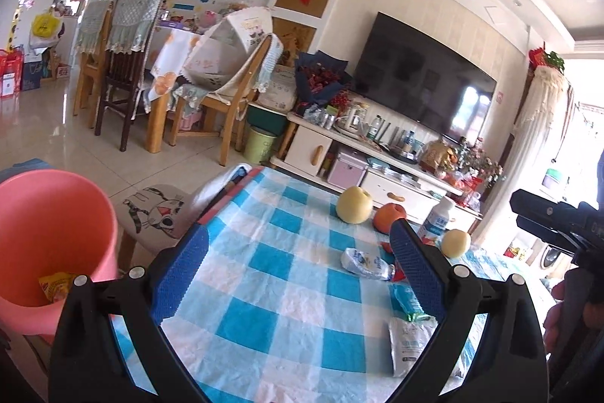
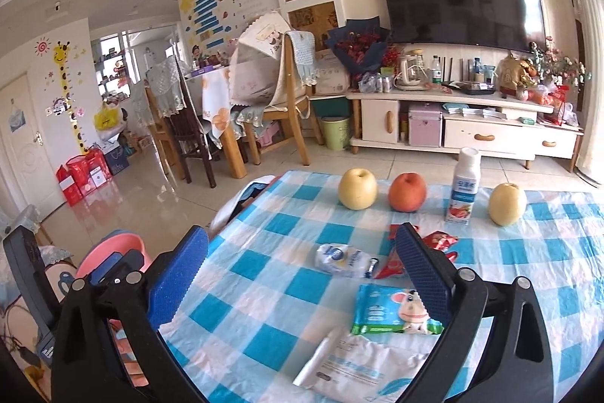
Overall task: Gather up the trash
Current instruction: 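Grasp the red candy wrappers with the right tool while the left reaches toward the crumpled bottle, then grasp a small red candy wrapper with the left tool, then carry both red wrappers over the pink bucket and open both tools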
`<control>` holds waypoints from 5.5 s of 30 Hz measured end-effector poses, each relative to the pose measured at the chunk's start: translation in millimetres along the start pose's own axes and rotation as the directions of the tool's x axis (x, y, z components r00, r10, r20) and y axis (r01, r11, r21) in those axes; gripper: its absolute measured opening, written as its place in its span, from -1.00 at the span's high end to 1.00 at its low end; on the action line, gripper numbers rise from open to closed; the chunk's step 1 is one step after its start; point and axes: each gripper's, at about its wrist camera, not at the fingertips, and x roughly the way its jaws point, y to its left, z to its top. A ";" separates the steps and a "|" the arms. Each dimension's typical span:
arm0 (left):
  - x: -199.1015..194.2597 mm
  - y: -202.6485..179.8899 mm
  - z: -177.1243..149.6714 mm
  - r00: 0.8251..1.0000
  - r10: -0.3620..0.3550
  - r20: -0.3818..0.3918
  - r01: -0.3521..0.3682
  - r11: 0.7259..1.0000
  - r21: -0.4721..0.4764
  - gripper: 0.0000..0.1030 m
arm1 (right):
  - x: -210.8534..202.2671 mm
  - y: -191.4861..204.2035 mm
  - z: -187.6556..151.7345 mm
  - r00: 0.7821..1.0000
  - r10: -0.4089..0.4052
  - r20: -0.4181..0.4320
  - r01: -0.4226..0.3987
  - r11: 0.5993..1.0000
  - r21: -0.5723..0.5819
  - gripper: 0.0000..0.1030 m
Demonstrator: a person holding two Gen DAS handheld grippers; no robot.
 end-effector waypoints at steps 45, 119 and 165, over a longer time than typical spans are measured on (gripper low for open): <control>213.8 -108.8 -39.8 0.902 -0.063 -0.427 0.114 0.989 0.095 -0.89 | 98.5 -217.6 -25.7 0.954 -0.074 -0.290 0.187 0.904 0.384 -0.90; 333.8 -215.0 -66.5 0.760 0.123 -0.638 0.249 0.852 0.461 -0.37 | 112.1 -206.7 -33.9 0.923 -0.122 -0.366 0.157 0.985 0.069 0.22; 89.7 -88.0 -38.4 0.900 -0.010 -0.436 0.090 0.983 0.162 -0.03 | 59.5 -56.2 -27.2 0.946 -0.031 -0.322 0.033 0.999 0.000 0.23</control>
